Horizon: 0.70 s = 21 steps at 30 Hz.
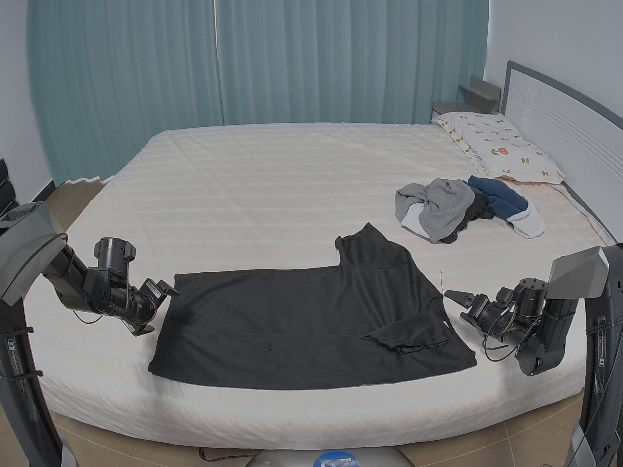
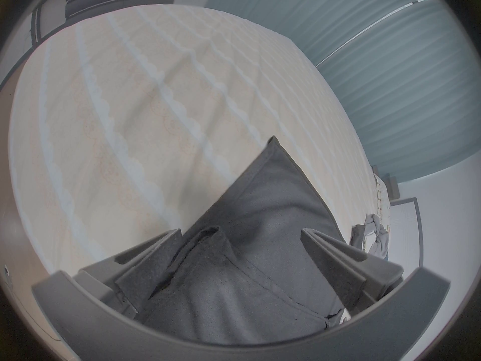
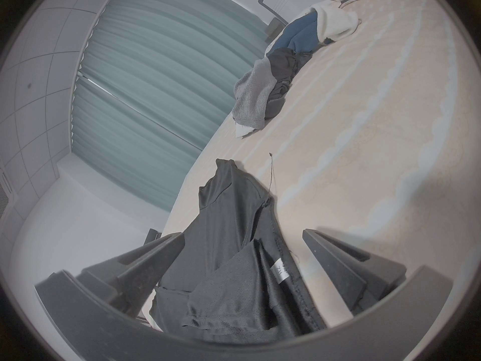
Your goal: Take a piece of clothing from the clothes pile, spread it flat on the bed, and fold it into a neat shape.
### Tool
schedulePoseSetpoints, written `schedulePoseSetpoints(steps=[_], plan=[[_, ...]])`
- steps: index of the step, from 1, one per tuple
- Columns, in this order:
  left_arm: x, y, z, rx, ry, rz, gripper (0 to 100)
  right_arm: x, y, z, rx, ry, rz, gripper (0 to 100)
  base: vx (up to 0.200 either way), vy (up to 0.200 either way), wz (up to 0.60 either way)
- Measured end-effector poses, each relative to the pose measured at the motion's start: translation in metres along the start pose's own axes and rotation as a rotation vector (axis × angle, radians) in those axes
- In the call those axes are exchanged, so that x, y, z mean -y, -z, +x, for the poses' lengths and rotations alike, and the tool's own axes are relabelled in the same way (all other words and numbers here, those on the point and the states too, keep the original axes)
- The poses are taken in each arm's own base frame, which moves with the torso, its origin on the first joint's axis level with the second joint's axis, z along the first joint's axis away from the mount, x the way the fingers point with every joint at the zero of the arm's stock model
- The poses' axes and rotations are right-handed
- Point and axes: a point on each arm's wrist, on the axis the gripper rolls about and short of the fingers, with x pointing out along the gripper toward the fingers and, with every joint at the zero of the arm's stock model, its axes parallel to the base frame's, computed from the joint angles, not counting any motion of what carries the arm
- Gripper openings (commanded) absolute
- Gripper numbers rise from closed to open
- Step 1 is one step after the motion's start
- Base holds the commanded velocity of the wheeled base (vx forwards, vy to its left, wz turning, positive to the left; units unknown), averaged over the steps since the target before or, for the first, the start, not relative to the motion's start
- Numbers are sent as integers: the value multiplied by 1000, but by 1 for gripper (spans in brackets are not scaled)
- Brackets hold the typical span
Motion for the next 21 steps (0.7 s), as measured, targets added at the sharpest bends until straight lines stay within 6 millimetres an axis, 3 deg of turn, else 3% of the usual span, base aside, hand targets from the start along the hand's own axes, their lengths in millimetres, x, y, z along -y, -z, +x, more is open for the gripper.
schedulePoseSetpoints(steps=[8,17,21], plan=[[2,0,0,5,2,-1,100,1,1,-1,-1,5,2,100,0,0,0],[5,-5,-2,22,16,-30,100,1,1,-1,-4,6,3,100,200,0,0],[7,-8,-2,34,21,-33,100,1,2,-1,-6,7,2,100,0,0,0]])
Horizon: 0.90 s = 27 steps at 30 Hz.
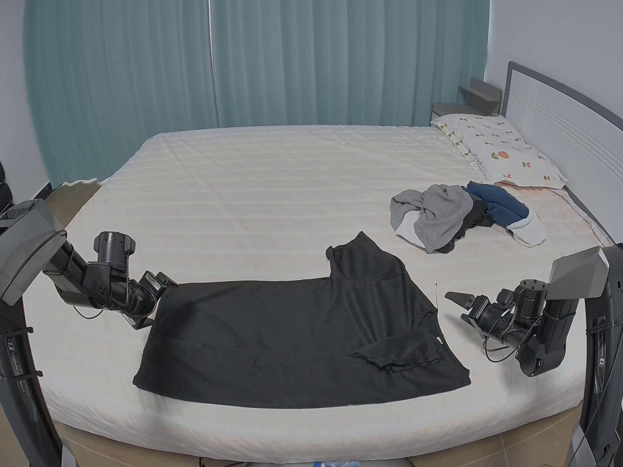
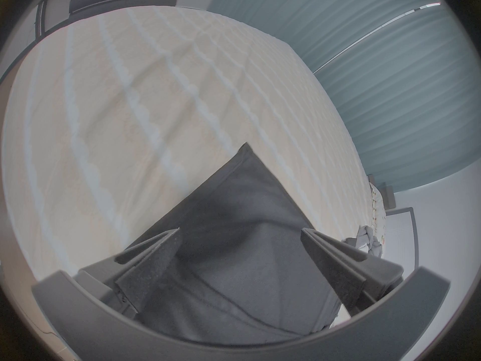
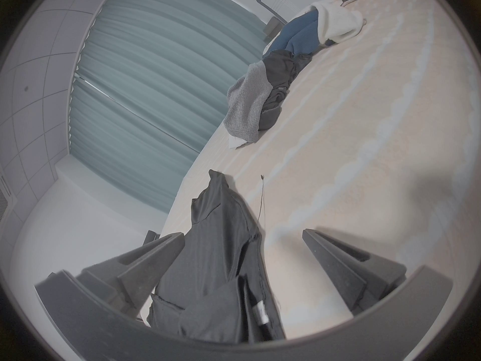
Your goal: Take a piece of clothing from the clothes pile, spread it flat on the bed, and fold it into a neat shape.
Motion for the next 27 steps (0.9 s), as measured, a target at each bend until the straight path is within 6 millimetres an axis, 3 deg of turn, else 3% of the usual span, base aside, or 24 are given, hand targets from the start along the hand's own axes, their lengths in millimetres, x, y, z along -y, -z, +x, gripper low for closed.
schedulePoseSetpoints(steps=[9,16,27], plan=[[1,-12,0,33,12,-11,100,0,2,0,-7,1,1,100,0,0,0],[13,-31,3,80,64,2,100,1,4,0,-16,2,5,100,0,0,0],[5,-57,40,33,154,213,100,4,6,4,-22,3,6,100,0,0,0]])
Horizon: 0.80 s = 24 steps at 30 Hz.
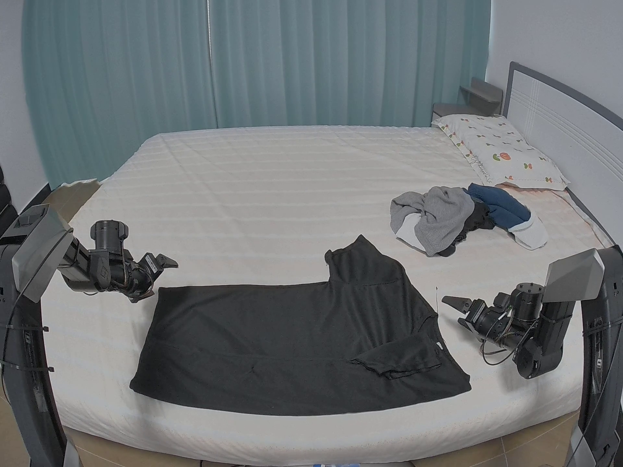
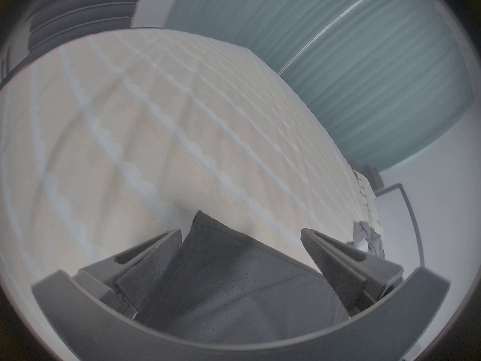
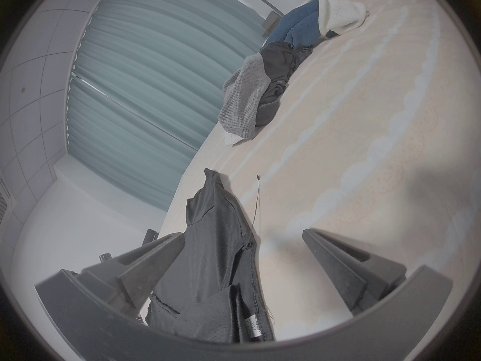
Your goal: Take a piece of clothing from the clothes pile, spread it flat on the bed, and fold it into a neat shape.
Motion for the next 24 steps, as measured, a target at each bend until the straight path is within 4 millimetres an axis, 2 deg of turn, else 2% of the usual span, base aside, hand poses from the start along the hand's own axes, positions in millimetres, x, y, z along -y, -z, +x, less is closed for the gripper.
schedulePoseSetpoints(steps=[8,14,24], plan=[[-12,-8,20,35,115,66,100,2,4,2,-10,5,2,100,0,0,0],[-25,0,35,41,108,128,100,3,6,1,-16,10,5,100,0,0,0],[-34,8,40,23,99,123,100,4,7,1,-21,14,7,100,0,0,0]])
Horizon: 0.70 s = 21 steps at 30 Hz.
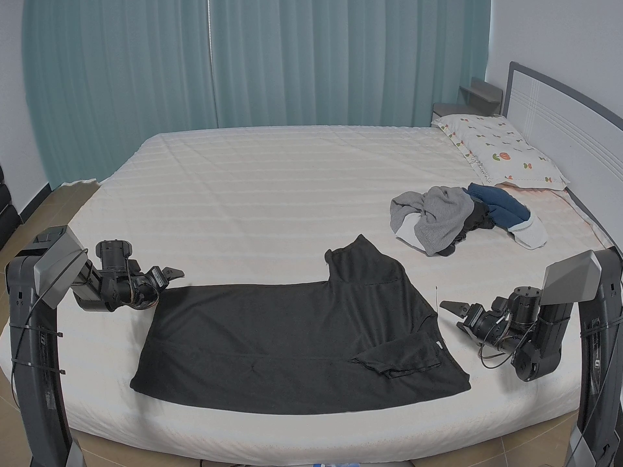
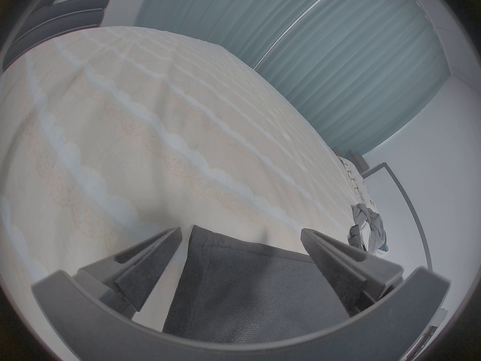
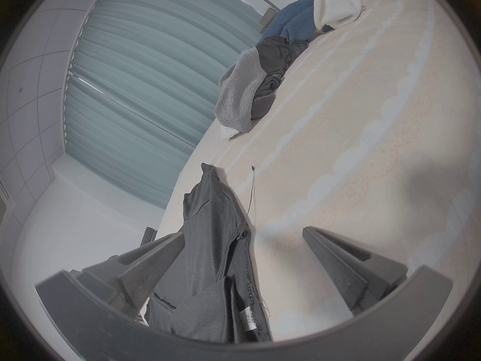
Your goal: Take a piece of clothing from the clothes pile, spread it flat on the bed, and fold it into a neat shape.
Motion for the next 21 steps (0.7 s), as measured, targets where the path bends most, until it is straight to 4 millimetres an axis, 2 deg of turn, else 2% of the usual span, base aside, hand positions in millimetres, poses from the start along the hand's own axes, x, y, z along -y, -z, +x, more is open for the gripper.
schedulePoseSetpoints(steps=[2,3,11,21], plan=[[0,0,0,-1,0,-1,100,0,0,0,0,0,0,100,0,0,0],[0,0,0,-2,-1,-2,0,0,0,0,0,0,0,100,0,0,0],[-1,4,-5,-13,-15,-1,0,0,-1,1,6,-3,-3,100,0,0,0],[1,-2,-11,117,-4,-5,0,-9,-7,11,24,-36,-40,100,0,0,0]])
